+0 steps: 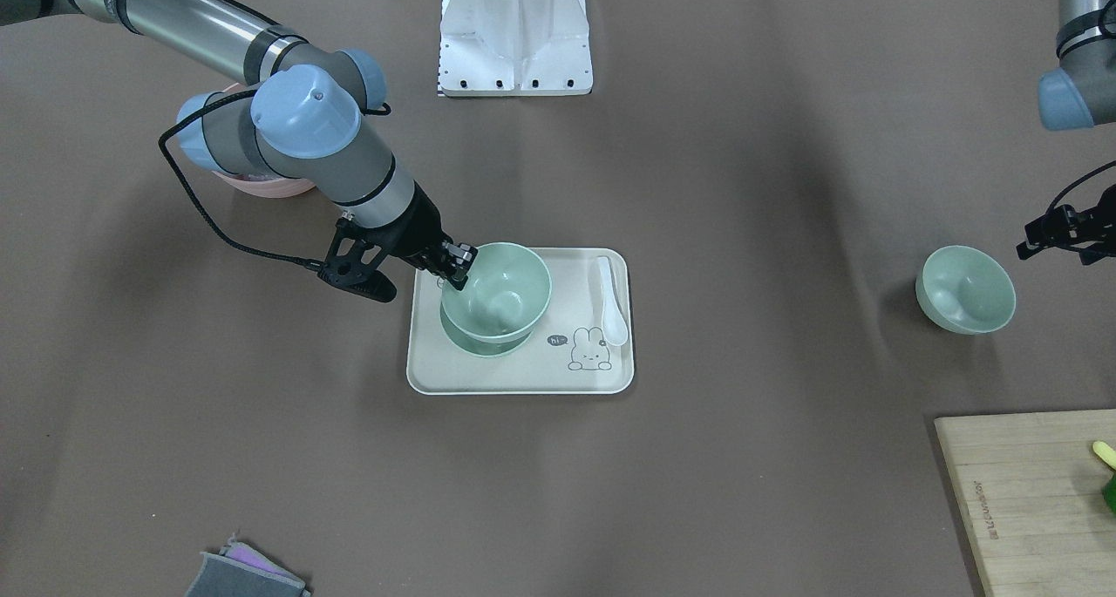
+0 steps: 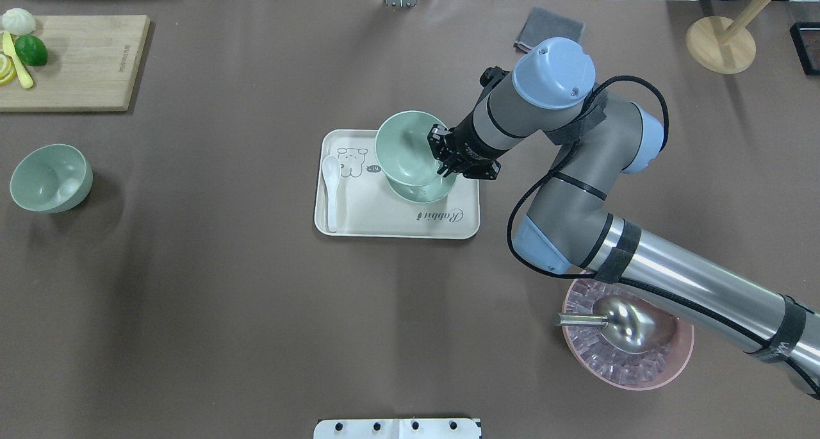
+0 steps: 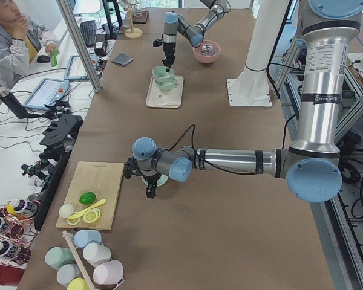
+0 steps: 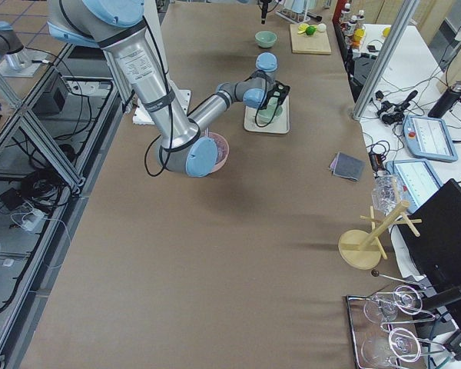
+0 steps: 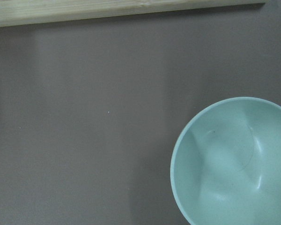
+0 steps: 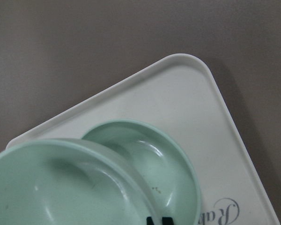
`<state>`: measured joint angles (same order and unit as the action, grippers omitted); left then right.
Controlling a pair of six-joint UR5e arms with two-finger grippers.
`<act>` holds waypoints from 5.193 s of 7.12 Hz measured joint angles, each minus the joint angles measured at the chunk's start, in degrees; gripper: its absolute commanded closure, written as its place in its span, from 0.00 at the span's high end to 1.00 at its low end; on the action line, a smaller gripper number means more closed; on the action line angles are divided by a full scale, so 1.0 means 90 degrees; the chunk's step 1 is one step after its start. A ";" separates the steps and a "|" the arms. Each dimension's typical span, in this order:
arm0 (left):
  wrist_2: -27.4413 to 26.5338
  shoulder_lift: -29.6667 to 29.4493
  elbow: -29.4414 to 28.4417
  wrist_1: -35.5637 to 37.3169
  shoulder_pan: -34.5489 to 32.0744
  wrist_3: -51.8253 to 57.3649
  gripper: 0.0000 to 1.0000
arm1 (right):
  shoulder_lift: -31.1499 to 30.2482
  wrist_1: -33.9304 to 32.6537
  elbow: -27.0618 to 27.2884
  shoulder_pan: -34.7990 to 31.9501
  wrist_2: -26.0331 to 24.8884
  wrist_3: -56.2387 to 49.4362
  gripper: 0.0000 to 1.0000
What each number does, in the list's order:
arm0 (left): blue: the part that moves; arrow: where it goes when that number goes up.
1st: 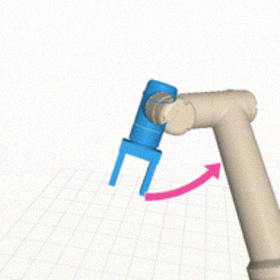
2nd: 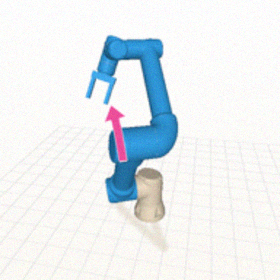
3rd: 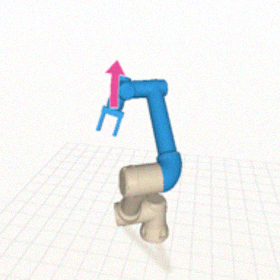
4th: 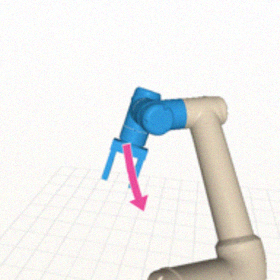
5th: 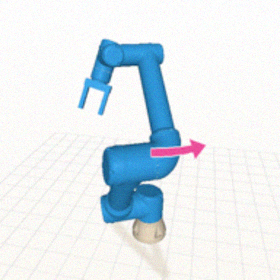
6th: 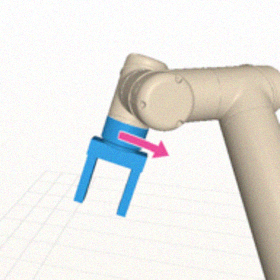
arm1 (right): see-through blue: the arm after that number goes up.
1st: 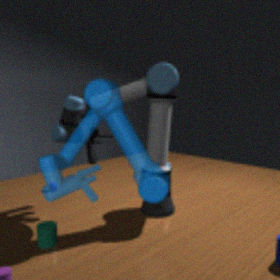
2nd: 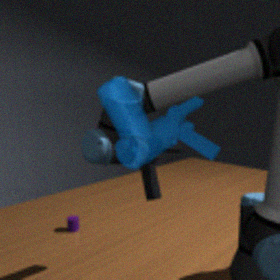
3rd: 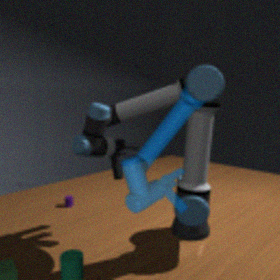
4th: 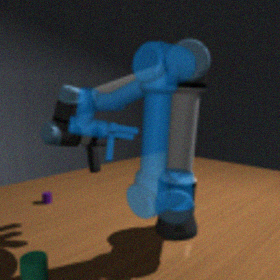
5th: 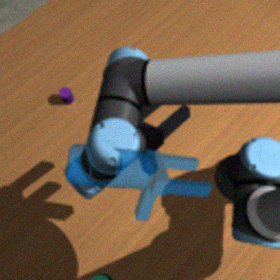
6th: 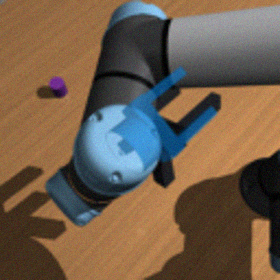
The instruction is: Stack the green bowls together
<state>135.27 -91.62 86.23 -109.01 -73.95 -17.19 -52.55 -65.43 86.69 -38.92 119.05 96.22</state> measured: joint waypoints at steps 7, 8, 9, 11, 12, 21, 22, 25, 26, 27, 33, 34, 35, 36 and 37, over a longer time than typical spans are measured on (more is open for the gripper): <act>0.0006 -0.0372 -0.0658 -0.0388 0.0335 -0.0713 0.84 | -0.0121 -0.0011 0.0115 -0.0695 0.0730 -0.0412 1.00; 0.0003 -0.0455 -0.0816 -0.0504 0.0458 -0.0880 0.63 | -0.0180 -0.0009 0.0123 -0.0807 0.0883 -0.0518 1.00; 0.0001 -0.0509 -0.0916 -0.0554 0.0549 -0.0968 0.17 | -0.0222 -0.0007 0.0129 -0.0867 0.0945 -0.0611 1.00; 0.0002 -0.0602 -0.1042 -0.0580 0.0645 -0.1023 0.00 | -0.0416 0.0000 0.0182 -0.1011 0.1075 -0.0797 1.00; 0.0013 -0.0623 -0.1044 -0.0582 0.0659 -0.1030 0.00 | -0.0515 0.0001 0.0227 -0.1063 0.1113 -0.0904 1.00; -0.0303 -0.3611 0.0414 0.0398 0.3016 -0.6071 0.00 | -0.3801 -0.0139 0.0373 -0.3814 0.2328 -0.6943 1.00; -0.0620 -0.4066 0.0205 0.0387 0.3365 -0.6472 0.00 | -0.4010 -0.0145 0.0260 -0.3938 0.2276 -0.7472 1.00; -0.1055 -0.5029 -0.0461 0.0341 0.3788 -0.7020 0.00 | -0.4161 -0.0136 0.0144 -0.4002 0.2194 -0.7871 1.00; -0.1262 -0.5145 -0.0570 0.0293 0.3903 -0.7053 0.00 | -0.4176 -0.0134 0.0143 -0.4005 0.2192 -0.7883 1.00; -0.1367 -0.5224 -0.0659 0.0245 0.3967 -0.7067 0.00 | -0.4185 -0.0133 0.0142 -0.4006 0.2192 -0.7887 1.00; -0.1415 -0.5165 -0.0692 0.0111 0.3970 -0.7049 0.98 | -0.4217 -0.0103 0.0127 -0.4006 0.2191 -0.7889 1.00; -0.1365 -0.4932 -0.0453 0.0176 0.3887 -0.7027 0.98 | -0.4224 -0.0101 0.0125 -0.4010 0.2186 -0.7897 1.00; -0.1240 -0.4464 0.0008 0.0324 0.3695 -0.6854 0.98 | -0.4258 -0.0076 0.0127 -0.4023 0.2163 -0.7954 1.00; -0.1089 -0.3883 0.0626 0.0722 0.3423 -0.6283 0.98 | -0.4305 -0.0043 0.0131 -0.4045 0.2121 -0.8096 1.00; -0.1011 -0.3262 0.1411 0.1485 0.3113 -0.5214 0.98 | -0.4334 -0.0046 0.0124 -0.4080 0.2088 -0.8242 1.00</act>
<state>126.17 -120.98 98.93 -95.65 -45.93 -64.12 -91.56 -65.84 87.82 -75.64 137.84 22.05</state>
